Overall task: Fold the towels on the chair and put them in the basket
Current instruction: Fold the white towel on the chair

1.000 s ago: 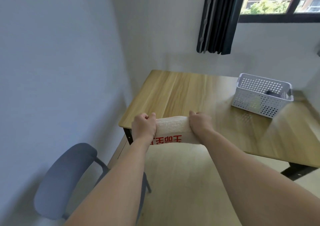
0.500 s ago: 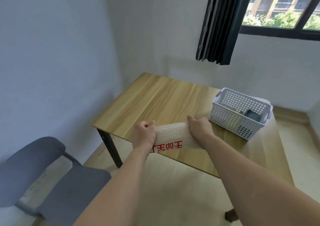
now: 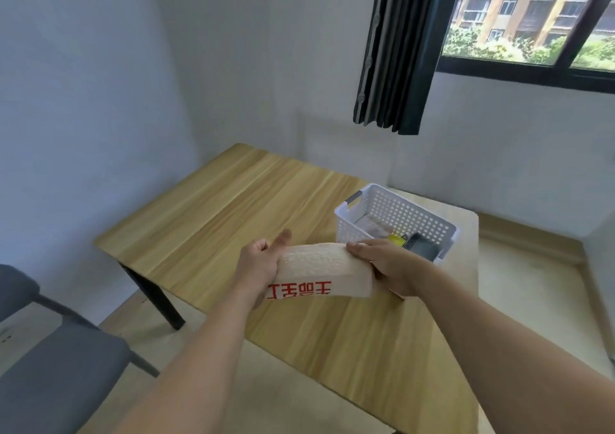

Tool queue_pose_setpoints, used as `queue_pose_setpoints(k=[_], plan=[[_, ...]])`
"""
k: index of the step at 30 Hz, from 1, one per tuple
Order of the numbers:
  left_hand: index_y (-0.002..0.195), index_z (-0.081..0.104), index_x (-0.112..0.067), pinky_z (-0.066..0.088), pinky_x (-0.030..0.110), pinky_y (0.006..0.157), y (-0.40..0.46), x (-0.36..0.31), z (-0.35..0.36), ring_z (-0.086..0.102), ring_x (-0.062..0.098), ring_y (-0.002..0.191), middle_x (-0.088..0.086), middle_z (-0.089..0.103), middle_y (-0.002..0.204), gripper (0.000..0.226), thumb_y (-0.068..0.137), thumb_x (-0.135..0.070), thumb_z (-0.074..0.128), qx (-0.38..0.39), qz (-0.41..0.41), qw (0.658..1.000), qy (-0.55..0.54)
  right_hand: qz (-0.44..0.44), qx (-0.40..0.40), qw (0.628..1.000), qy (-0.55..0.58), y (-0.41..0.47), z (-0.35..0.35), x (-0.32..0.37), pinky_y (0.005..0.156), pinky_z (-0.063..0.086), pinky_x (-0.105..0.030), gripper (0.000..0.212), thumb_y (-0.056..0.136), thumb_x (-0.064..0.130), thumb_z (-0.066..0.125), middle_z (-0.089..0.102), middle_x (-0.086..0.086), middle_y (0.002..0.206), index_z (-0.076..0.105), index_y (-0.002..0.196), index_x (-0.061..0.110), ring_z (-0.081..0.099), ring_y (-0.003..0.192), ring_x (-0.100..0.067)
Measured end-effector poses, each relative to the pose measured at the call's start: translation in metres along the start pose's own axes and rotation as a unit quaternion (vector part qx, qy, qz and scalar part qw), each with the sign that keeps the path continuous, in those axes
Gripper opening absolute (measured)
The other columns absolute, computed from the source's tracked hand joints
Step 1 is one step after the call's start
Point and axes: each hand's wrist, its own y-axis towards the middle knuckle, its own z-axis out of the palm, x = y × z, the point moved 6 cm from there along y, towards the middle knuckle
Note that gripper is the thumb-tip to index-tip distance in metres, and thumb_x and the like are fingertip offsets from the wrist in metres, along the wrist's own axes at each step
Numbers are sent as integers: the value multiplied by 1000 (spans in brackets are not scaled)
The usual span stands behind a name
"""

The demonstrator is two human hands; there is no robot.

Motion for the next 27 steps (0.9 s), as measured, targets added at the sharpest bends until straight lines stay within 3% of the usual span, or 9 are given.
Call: queue_pose_setpoints(k=[4,7,10,13,18,22,24,27], plan=[[90,49,-12,49,34,56,-11,0,67,62,24,70,11,65,84,81,42,-67,84,186,-27,982,6,-59,-41,982,-172,4,-64,17,87,53,-43,18,96,32,52,65,-7,104,67,96,22,61,96,-25],[110,63,-13,56,34,67,0,-22,112,71,23,83,9,73,100,61,63,-47,83,262,2,962,83,-94,-66,973,-199,19,-107,44,74,49,-30,12,95,28,55,62,-2,105,65,101,25,58,93,-20],[103,68,-15,56,29,67,32,-48,144,72,16,79,4,75,91,42,71,-41,76,214,47,962,165,-85,-9,957,-278,48,-146,64,86,52,-33,30,92,27,59,59,-5,116,59,122,23,60,102,-21],[93,67,-21,55,31,69,69,-62,180,70,16,77,0,74,87,21,80,-35,74,153,60,967,196,-73,62,938,-332,80,-186,87,97,50,-37,37,90,12,62,57,-8,122,55,126,17,59,110,-25],[85,63,-19,43,29,62,133,-68,249,58,16,70,1,66,82,16,83,-34,68,49,71,963,257,-186,22,797,-574,173,-231,118,95,43,-31,41,86,9,49,57,-3,127,58,126,16,52,114,-22],[82,56,-7,32,29,57,176,-24,285,45,18,67,4,53,80,20,85,-26,58,45,-8,924,380,-172,92,764,-615,234,-238,71,82,42,-31,36,92,10,40,56,-9,125,55,125,11,53,106,-26],[73,46,-13,29,28,54,190,2,300,44,17,69,4,50,79,21,89,-24,55,61,-53,902,425,-158,127,750,-630,260,-239,42,88,41,-34,36,94,8,39,54,-14,127,53,127,7,52,113,-30],[81,50,-16,35,28,55,210,30,316,54,21,80,6,57,88,14,92,-24,53,76,-89,860,497,-128,149,746,-636,294,-242,3,94,44,-37,36,95,9,40,51,-15,130,49,130,5,51,115,-33]])
